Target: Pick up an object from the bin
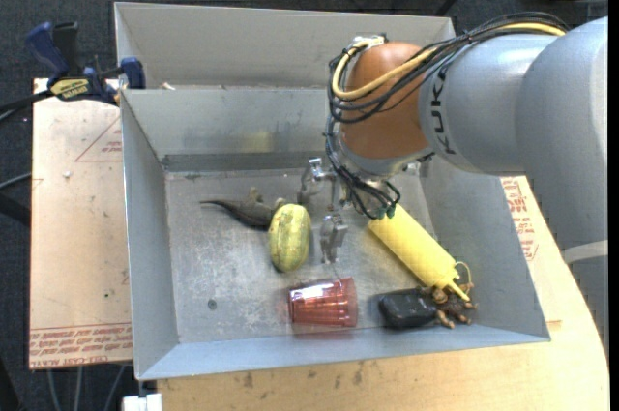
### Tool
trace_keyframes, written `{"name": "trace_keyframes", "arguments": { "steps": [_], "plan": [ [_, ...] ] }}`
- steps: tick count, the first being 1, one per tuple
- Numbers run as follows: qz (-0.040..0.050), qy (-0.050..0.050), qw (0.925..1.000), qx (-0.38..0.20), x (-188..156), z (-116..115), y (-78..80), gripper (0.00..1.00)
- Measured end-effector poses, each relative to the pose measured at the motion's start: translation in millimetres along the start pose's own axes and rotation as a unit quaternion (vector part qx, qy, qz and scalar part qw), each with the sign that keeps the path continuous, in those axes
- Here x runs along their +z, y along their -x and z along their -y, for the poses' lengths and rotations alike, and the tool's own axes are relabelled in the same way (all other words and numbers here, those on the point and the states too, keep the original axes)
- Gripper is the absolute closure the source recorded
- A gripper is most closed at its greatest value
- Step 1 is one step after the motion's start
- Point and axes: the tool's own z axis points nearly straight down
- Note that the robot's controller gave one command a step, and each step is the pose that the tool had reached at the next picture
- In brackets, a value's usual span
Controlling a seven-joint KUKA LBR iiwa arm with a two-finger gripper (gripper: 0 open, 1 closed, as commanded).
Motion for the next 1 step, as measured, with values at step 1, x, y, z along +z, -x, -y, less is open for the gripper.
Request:
{"name": "trace_keyframes", "arguments": {
  "steps": [1],
  "plan": [
    [0.0000, 0.000, 1.0000, 0.000, 0.0, 0.0, 0.0, 1.00]
  ]
}}
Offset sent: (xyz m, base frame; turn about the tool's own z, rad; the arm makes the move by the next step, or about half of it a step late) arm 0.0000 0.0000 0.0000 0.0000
